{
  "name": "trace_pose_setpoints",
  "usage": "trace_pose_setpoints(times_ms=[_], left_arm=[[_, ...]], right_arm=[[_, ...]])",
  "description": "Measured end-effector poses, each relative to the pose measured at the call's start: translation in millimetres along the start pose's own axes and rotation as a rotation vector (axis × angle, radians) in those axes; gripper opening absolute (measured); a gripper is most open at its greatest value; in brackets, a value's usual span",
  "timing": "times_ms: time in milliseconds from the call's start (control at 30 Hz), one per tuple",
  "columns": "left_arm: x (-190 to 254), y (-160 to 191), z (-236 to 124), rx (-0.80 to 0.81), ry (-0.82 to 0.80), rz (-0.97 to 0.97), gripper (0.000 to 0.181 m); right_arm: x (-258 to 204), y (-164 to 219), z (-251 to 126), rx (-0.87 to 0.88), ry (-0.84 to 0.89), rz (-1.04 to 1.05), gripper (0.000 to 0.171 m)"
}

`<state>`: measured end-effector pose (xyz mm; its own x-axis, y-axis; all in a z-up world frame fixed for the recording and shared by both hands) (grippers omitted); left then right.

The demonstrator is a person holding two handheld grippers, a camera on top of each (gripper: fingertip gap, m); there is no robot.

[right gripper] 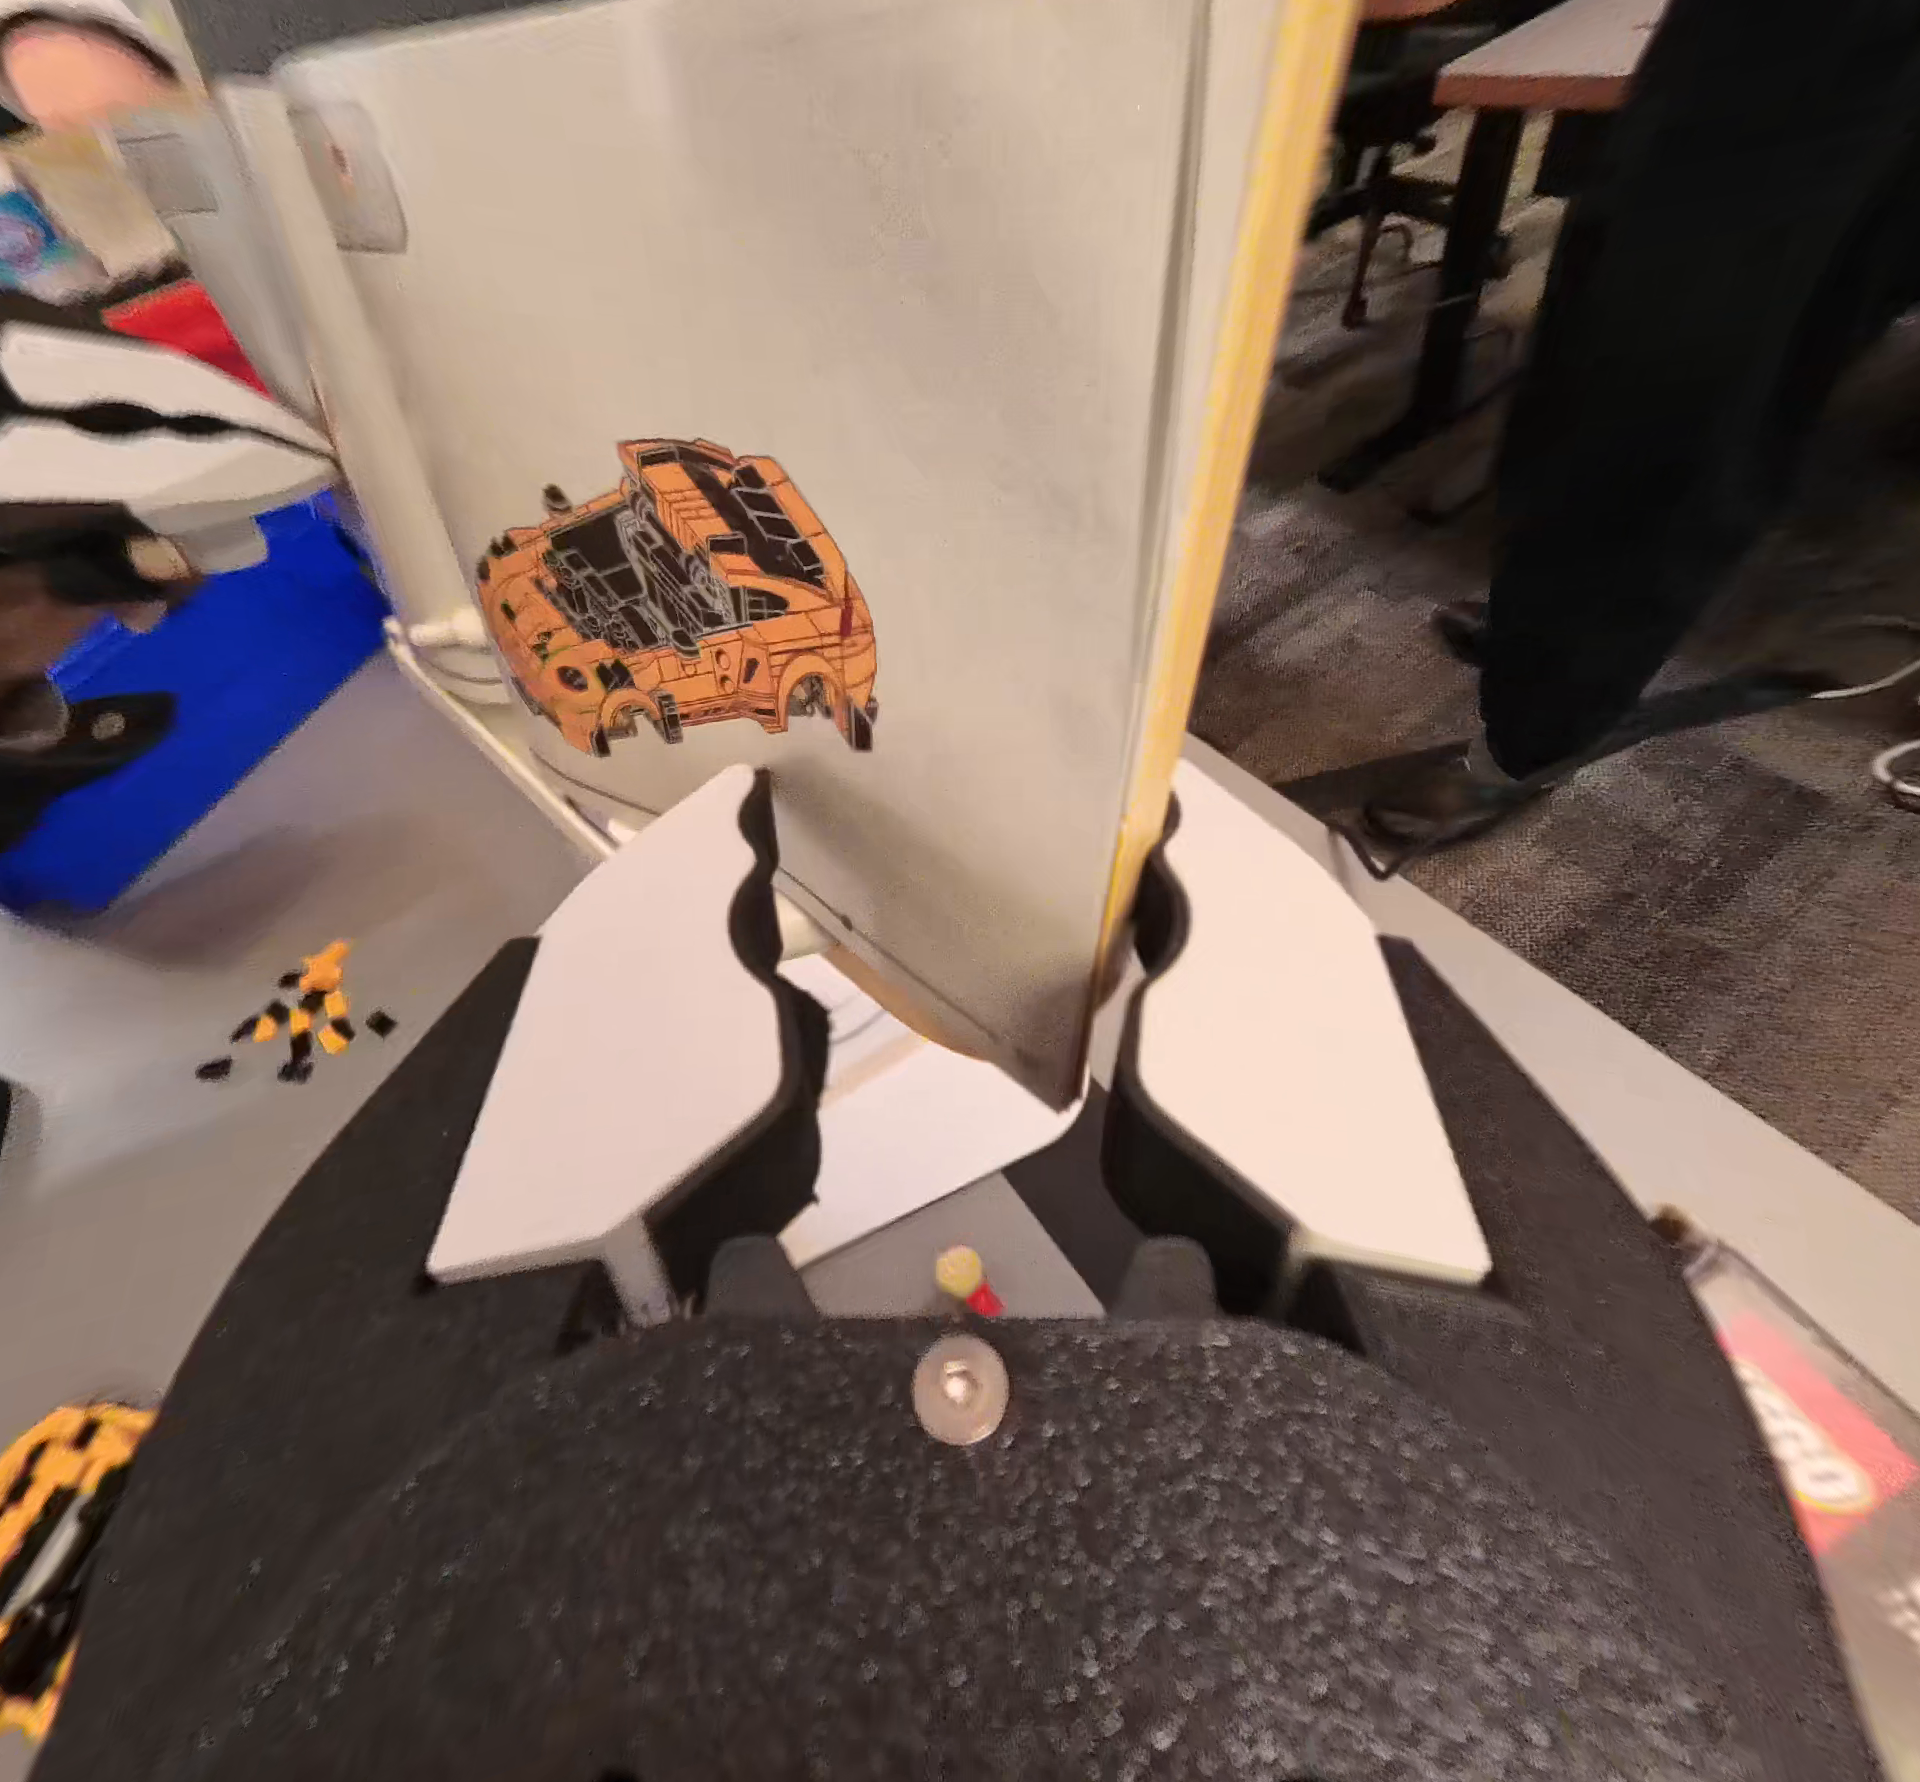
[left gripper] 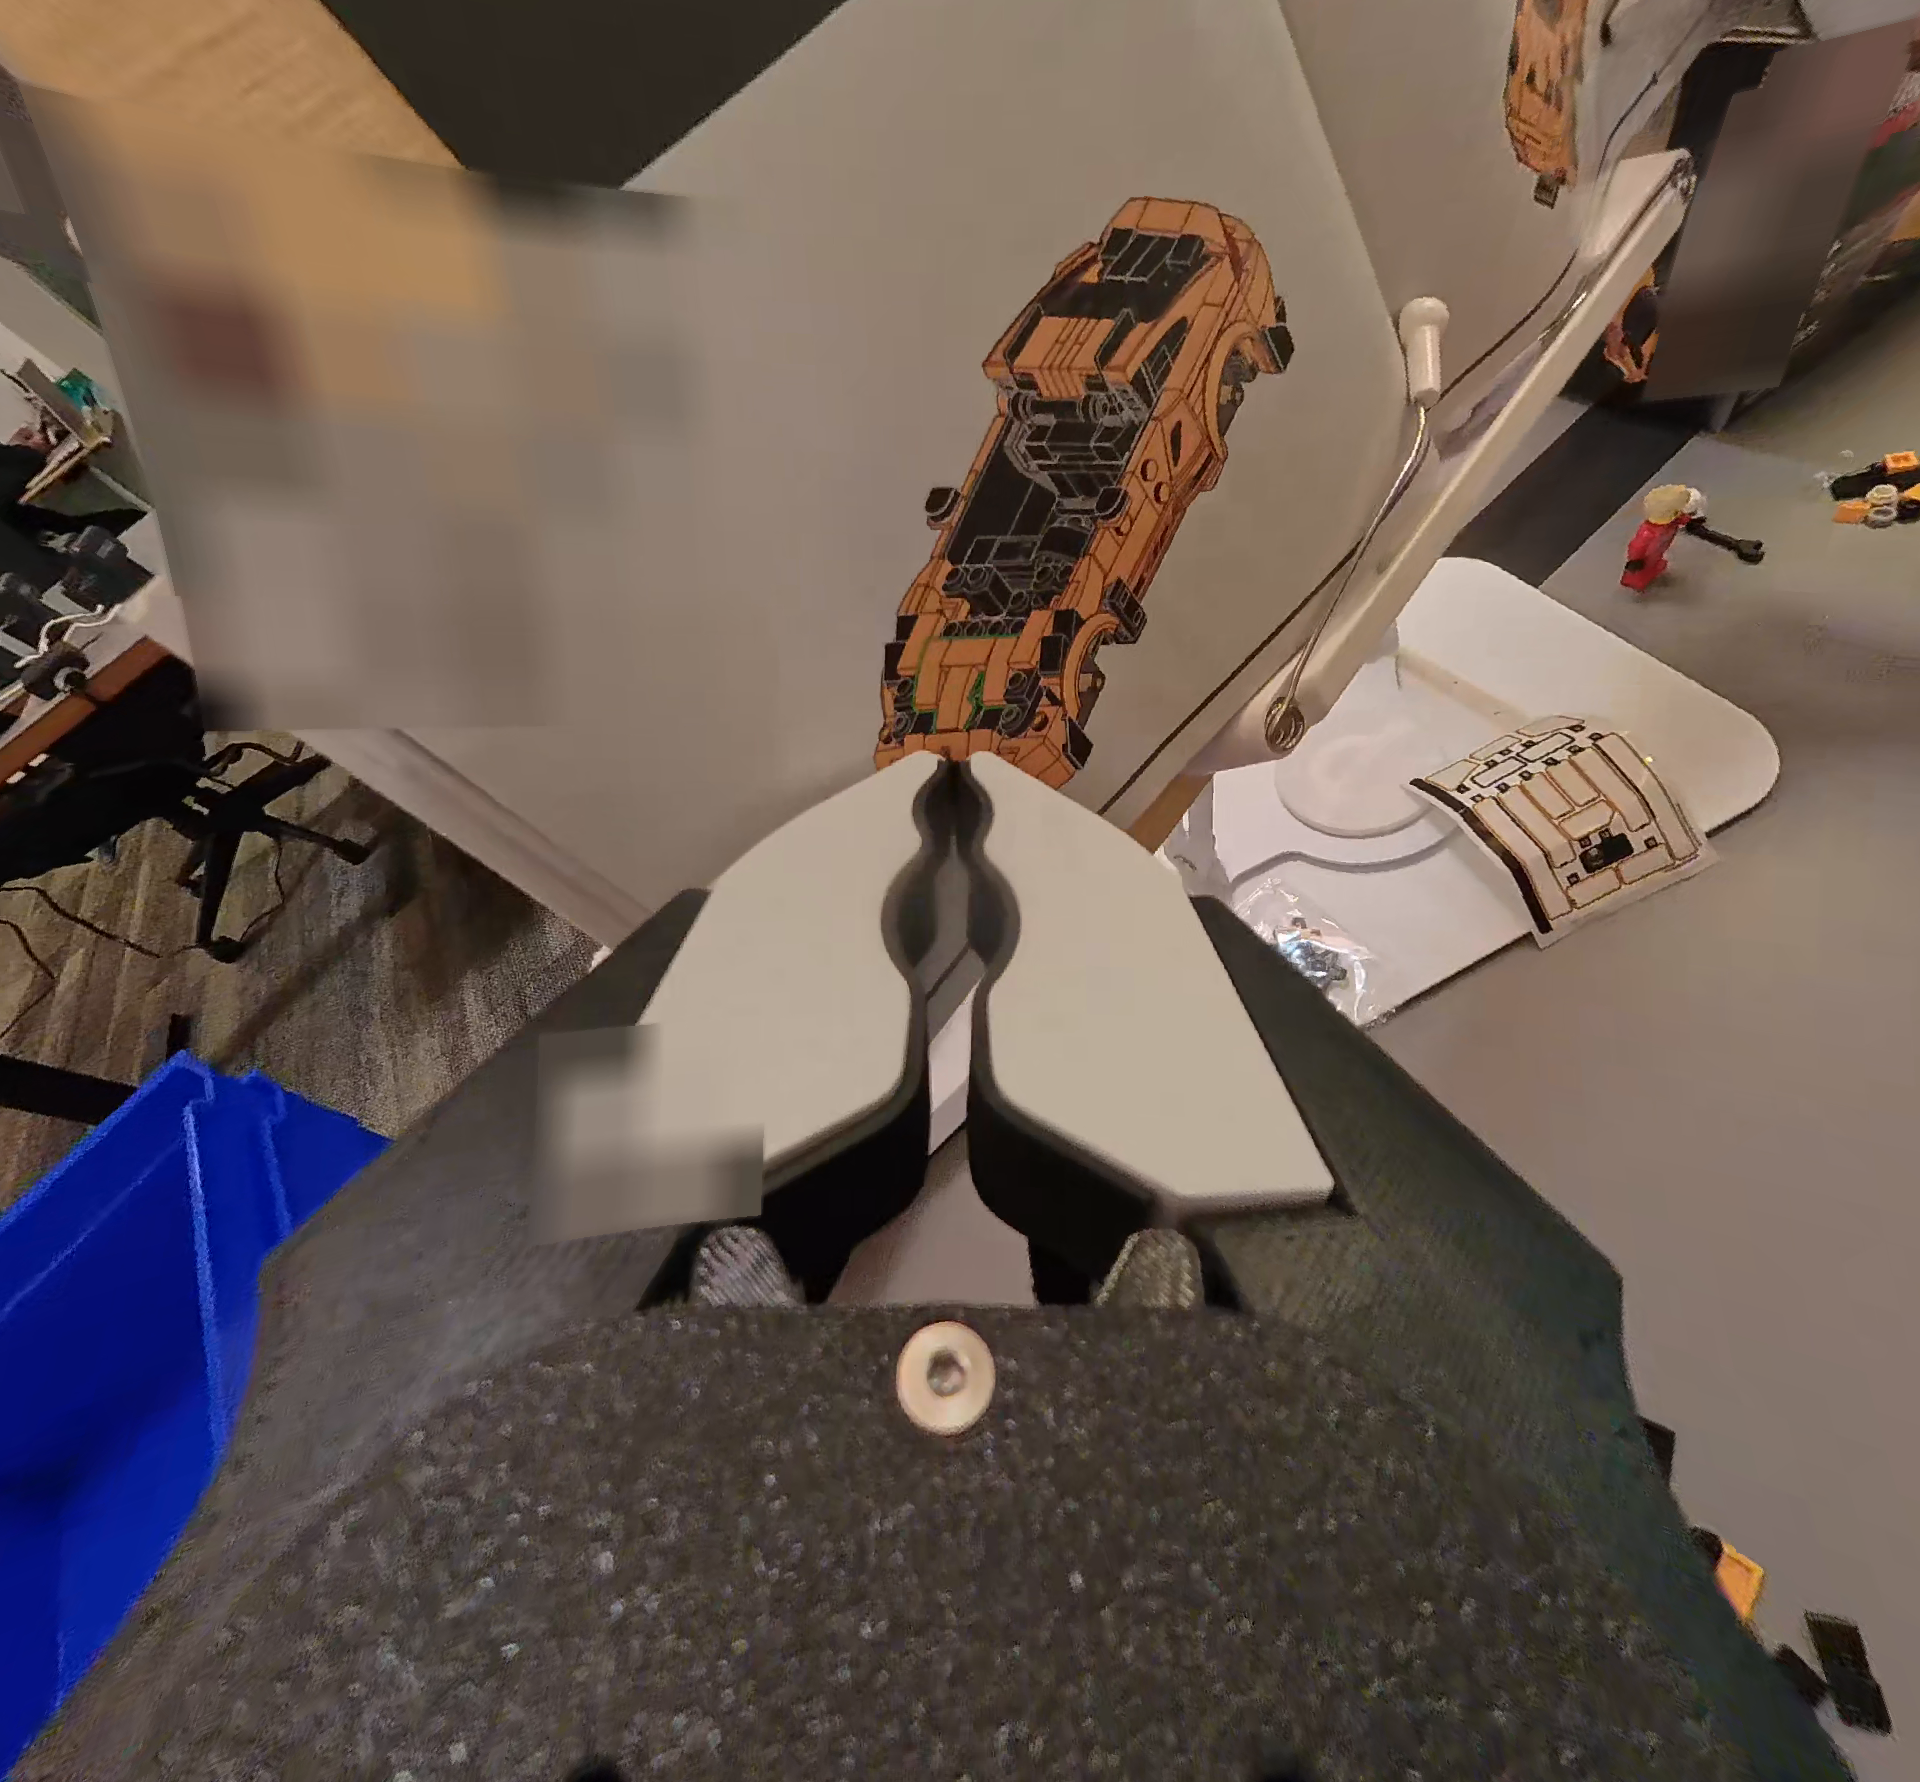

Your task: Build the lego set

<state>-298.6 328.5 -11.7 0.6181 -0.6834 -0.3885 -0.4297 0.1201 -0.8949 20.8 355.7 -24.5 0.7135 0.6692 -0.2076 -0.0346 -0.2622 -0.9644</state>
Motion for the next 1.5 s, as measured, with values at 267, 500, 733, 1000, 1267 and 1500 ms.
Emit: trace_pose_setpoints(times_ms=[267, 500, 733, 1000, 1267, 1500], left_arm=[[10, -5, -11, 0.059, 0.034, -0.073, 0.018], [69, 9, -66, 0.09, 0.216, -0.179, 0.021], [170, 62, -116, -0.009, 0.453, -0.224, 0.023], [268, 83, -161, -0.152, 0.737, -0.099, 0.012], [312, 97, -161, -0.307, 0.787, -0.012, 0.012], [343, 77, -165, -0.269, 0.884, 0.061, 0.013]], right_arm=[[-11, 4, -12, 0.035, 0.102, -0.056, 0.064], [-38, -8, -68, 0.1, 0.196, -0.119, 0.088], [-143, 56, -157, 0.071, 0.216, -0.219, 0.079], [-284, 172, -177, -0.154, -0.056, -0.33, 0.037], [-347, 232, -148, -0.378, -0.223, -0.429, 0.031], [-350, 259, -127, -0.562, -0.378, -0.509, 0.023]])
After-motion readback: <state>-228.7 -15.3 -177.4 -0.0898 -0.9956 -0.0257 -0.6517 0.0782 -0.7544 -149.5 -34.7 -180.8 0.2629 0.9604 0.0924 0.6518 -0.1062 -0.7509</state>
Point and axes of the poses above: each gripper's, where its closed fingertips meet, z out along the fingers, y out of its underside, x = y × z across the jaws, the point moved 4 cm from there along -z, back along the fingers, and after that the axes turned 8 degrees about x, right-handed, at the moved point
